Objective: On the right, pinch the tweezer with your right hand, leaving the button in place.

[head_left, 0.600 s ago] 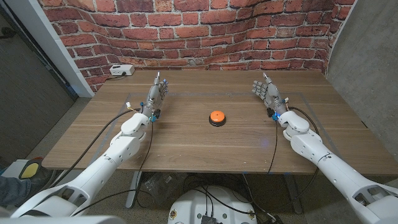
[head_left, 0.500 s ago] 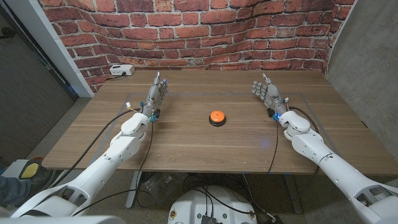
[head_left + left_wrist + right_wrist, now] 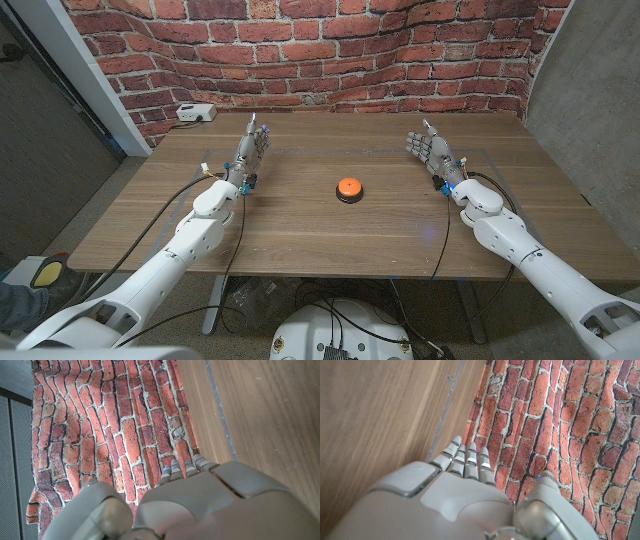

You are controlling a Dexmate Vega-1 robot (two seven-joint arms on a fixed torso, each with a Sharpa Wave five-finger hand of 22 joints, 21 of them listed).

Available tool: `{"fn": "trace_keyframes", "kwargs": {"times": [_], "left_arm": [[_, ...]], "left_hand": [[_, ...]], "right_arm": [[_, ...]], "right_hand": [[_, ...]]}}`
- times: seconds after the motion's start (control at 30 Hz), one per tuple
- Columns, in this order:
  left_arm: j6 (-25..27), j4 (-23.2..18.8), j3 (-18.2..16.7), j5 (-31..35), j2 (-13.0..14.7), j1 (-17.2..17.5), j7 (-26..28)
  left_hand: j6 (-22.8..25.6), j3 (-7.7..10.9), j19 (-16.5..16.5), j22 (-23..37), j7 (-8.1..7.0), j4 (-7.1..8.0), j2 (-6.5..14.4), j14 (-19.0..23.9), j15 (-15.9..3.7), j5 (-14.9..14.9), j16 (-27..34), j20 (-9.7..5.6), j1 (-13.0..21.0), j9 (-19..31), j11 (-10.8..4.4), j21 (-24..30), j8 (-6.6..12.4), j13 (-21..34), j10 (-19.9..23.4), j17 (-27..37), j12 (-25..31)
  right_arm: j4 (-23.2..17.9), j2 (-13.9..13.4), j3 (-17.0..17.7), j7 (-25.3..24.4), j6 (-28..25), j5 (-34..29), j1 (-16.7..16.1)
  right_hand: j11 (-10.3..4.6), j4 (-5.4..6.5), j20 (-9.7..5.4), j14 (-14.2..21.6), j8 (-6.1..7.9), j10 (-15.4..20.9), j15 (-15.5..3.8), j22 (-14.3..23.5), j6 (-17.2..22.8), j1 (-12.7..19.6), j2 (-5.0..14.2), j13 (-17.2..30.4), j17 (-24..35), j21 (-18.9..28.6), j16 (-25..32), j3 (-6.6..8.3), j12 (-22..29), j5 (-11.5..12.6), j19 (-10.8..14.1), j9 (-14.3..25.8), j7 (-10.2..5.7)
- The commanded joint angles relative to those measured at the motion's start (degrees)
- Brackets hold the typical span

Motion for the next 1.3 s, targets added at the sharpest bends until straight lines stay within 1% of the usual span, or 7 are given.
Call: {"fn": "trace_keyframes", "kwargs": {"times": [0.03, 0.2, 0.37, 0.63, 0.77, 1.13, 1.3], "left_arm": [[0.99, -2.80, -0.20, 1.02, 2.00, 1.05, 0.36], [0.30, -3.41, -0.54, 1.26, 2.34, 1.54, 0.57], [-1.29, -3.35, -0.93, 1.85, 2.81, 2.01, 0.32], [-2.43, -4.22, -1.23, 2.85, 3.45, 2.66, 0.76], [-2.23, -4.43, -1.09, 3.14, 3.95, 2.59, 0.29], [-1.87, -4.19, -1.74, 0.36, 3.72, 2.45, -1.93], [-0.63, -6.43, -1.99, 0.59, 4.42, 3.08, -0.58]], "left_hand": [[0.87, -0.12, 0.08, 0.32, 0.28, 0.16, 0.66, 0.46, -0.06, 0.31, 0.51, -0.09, -0.02, 0.31, 0.11, 0.09, 0.67, 0.19, 0.59, 0.11, 0.31], [1.46, -0.12, 0.76, 0.32, 0.30, 0.04, 0.95, 1.18, -0.16, 0.30, 0.64, 0.20, 0.26, 0.32, 0.24, 0.21, 0.79, 0.19, 1.48, 0.10, 0.53], [4.96, -0.17, 4.28, 0.28, 0.58, -0.42, 1.65, 4.32, 0.09, 0.20, 1.13, -0.02, 1.27, 0.33, 0.71, 0.98, 1.62, 0.20, 4.65, 0.07, 1.24], [6.59, -0.16, 5.58, 0.24, 0.63, -0.72, 2.03, 6.07, 0.17, 0.06, 1.31, -0.09, 1.94, 0.34, 0.63, 1.09, 1.88, 0.21, 6.30, 0.06, 1.51], [7.81, -0.15, 6.90, 0.19, 0.55, -0.93, 2.31, 7.44, -0.05, -0.09, 1.45, 0.28, 2.45, 0.35, 0.44, 1.25, 2.05, 0.21, 7.60, 0.05, 1.71], [9.05, -0.16, 7.90, 0.14, 0.99, -1.16, 2.56, 8.80, 0.30, -0.29, 1.53, 0.42, 2.99, 0.35, 0.73, 1.22, 2.17, 0.22, 9.07, 0.06, 1.92], [9.65, -0.16, 8.11, 0.13, 1.09, -1.23, 2.67, 9.14, 0.24, -0.37, 1.50, 0.61, 3.18, 0.36, 0.84, 1.15, 2.27, 0.22, 9.40, 0.06, 1.90]], "right_arm": [[-1.96, -0.73, 1.16, -1.59, 2.26, -0.79, -2.09], [-3.08, -1.53, 1.89, -2.54, 2.93, -1.36, -3.08], [-3.29, -2.47, 2.47, -3.55, 4.72, -3.28, -3.74], [-3.68, -3.58, 3.47, -4.73, 5.91, -4.77, -4.30], [-3.14, -3.85, 3.96, -5.26, 6.99, -5.61, -4.36], [-4.31, -6.04, 5.41, -8.92, 6.62, -9.10, -5.07], [-6.37, -8.03, 6.41, -10.71, 5.37, -10.83, -6.08]], "right_hand": [[-0.19, -0.01, -0.18, 0.96, 0.37, 0.95, -0.10, 0.29, 0.62, 0.69, -0.09, 0.27, 0.10, 0.05, 0.31, 0.31, 0.31, 0.24, 0.83, 0.10, -0.28], [-0.44, -0.16, -0.28, 1.56, 0.81, 1.82, -0.41, 0.31, 2.00, 0.99, 0.12, 0.29, 0.10, -0.03, 0.36, 0.43, 0.53, 0.22, 1.44, 0.15, -1.03], [-0.94, -0.28, -0.44, 2.23, 1.54, 2.43, -0.82, 0.33, 4.20, 1.24, 0.33, 0.32, 0.10, -0.15, 0.41, 0.54, 0.63, 0.18, 2.11, 0.29, -2.35], [-1.93, -0.58, -0.63, 2.87, 1.21, 2.13, -1.19, 0.35, 3.85, 1.94, 0.84, 0.34, 0.07, -0.31, 0.40, 0.91, 0.35, 0.16, 2.76, 0.39, -3.13], [-2.32, -0.84, -0.80, 3.12, 1.68, 1.95, -1.36, 0.35, 5.41, 2.58, 1.22, 0.37, 0.05, -0.49, 0.32, 1.24, 0.19, 0.13, 3.09, 0.45, -4.43], [-3.11, -1.31, -0.89, 3.64, 1.99, 3.11, -1.77, 0.35, 6.85, 3.80, 1.99, 0.41, 0.02, -0.73, 0.28, 1.90, 0.54, 0.06, 3.61, 0.52, -5.18], [-3.39, -1.54, -0.93, 4.06, 2.03, 3.59, -1.94, 0.35, 7.23, 4.38, 2.28, 0.43, 0.01, -0.77, 0.35, 2.20, 0.67, 0.01, 3.99, 0.54, -5.32]]}}
